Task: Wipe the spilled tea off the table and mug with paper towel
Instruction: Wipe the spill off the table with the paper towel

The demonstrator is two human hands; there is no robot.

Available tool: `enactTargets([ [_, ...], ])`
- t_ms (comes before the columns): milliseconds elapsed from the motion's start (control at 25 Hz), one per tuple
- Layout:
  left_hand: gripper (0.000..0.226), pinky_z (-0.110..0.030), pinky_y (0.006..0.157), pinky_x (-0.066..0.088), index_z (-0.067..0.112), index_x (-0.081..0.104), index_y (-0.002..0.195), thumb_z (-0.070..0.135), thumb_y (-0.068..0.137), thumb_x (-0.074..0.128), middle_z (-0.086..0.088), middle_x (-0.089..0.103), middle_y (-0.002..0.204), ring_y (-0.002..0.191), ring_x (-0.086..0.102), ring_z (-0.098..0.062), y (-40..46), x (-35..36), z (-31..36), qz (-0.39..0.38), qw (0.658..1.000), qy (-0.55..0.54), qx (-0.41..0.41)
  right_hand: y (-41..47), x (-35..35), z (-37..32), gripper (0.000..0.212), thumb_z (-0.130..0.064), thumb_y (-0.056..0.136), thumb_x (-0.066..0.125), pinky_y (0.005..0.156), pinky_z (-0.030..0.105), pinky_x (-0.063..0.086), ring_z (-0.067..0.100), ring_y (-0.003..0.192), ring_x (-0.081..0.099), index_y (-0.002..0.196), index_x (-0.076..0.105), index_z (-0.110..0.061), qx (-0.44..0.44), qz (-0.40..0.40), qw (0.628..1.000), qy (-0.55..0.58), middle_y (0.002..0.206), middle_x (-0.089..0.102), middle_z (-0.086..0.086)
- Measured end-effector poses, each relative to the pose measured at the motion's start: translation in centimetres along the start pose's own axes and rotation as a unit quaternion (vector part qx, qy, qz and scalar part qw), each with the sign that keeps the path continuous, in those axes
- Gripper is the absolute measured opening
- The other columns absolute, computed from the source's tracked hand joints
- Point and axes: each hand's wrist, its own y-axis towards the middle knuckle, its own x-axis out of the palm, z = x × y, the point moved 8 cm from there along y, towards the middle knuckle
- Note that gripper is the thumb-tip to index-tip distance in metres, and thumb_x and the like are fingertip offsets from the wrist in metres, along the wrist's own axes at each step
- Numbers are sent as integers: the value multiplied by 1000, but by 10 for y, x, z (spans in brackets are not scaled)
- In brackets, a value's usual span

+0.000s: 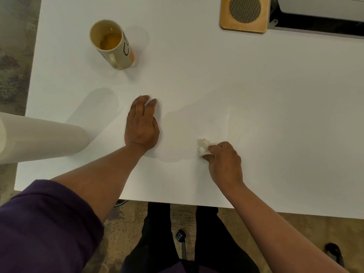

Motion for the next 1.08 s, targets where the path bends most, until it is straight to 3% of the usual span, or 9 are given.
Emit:
enactTargets([
  [360, 49, -47, 118, 33, 2, 55, 138, 3, 92, 38, -23, 50, 146, 140, 40, -41, 1, -1, 0, 4, 1000, -2, 8, 44, 7, -60, 5, -8, 85, 72, 57, 35, 45, 32, 69, 60, 84, 72, -3, -26, 44, 998, 42, 86, 59, 12],
  [480, 49, -46, 119, 31, 4, 54, 140, 4, 93, 39, -21, 49, 148, 142, 38, -39, 1, 1, -2, -1, 1000, 0, 5, 70, 7, -87, 6, -5, 87, 67, 55, 33, 40, 31, 71, 56, 81, 67, -2, -80, 54, 994, 46, 88, 57, 12],
  [600, 50, -47, 119, 30, 6, 52, 141, 5, 92, 40, -19, 47, 150, 143, 37, -39, 0, 2, -3, -10, 1000, 2, -3, 92, 7, -107, 1, -5, 86, 66, 60, 35, 40, 34, 78, 58, 86, 67, -5, -151, 7, 987, 60, 89, 60, 12],
  [680, 50, -48, 118, 31, 5, 53, 140, 5, 92, 39, -20, 47, 149, 142, 37, -40, 0, 0, -1, -6, 1000, -1, 0, 105, -10, -98, 11, -8, 86, 69, 70, 41, 47, 38, 87, 62, 96, 72, -7, -141, 7, 985, 95, 93, 64, 16],
  [760, 50, -49, 117, 33, 4, 54, 139, 4, 91, 38, -21, 48, 147, 141, 39, -41, 1, 0, -1, -2, 1000, -1, 6, 118, -43, -70, 28, -13, 86, 71, 82, 44, 50, 39, 96, 63, 115, 73, -12, -114, 74, 987, 90, 102, 67, 19],
  [840, 50, -50, 117, 34, 4, 54, 138, 3, 90, 38, -22, 48, 147, 141, 39, -41, 2, 2, -3, -2, 1000, 0, 4, 128, -76, -36, 34, -17, 89, 68, 85, 46, 50, 40, 96, 61, 123, 71, -19, -99, 123, 986, 57, 104, 66, 16],
  [920, 51, -50, 117, 34, 4, 54, 138, 2, 90, 39, -21, 48, 147, 141, 39, -41, 1, 3, -3, -3, 1000, 1, -1, 135, -97, -12, 22, -17, 92, 62, 83, 45, 51, 35, 94, 58, 109, 76, -22, -104, 134, 985, 32, 98, 65, 10],
  [1080, 51, -50, 117, 33, 5, 54, 138, 3, 90, 37, -21, 48, 147, 141, 39, -40, 1, 2, -2, -3, 1000, 1, -1, 142, -91, -1, 20, -10, 94, 55, 78, 48, 52, 38, 97, 54, 93, 75, -6, -121, 88, 987, -58, 102, 64, 13],
])
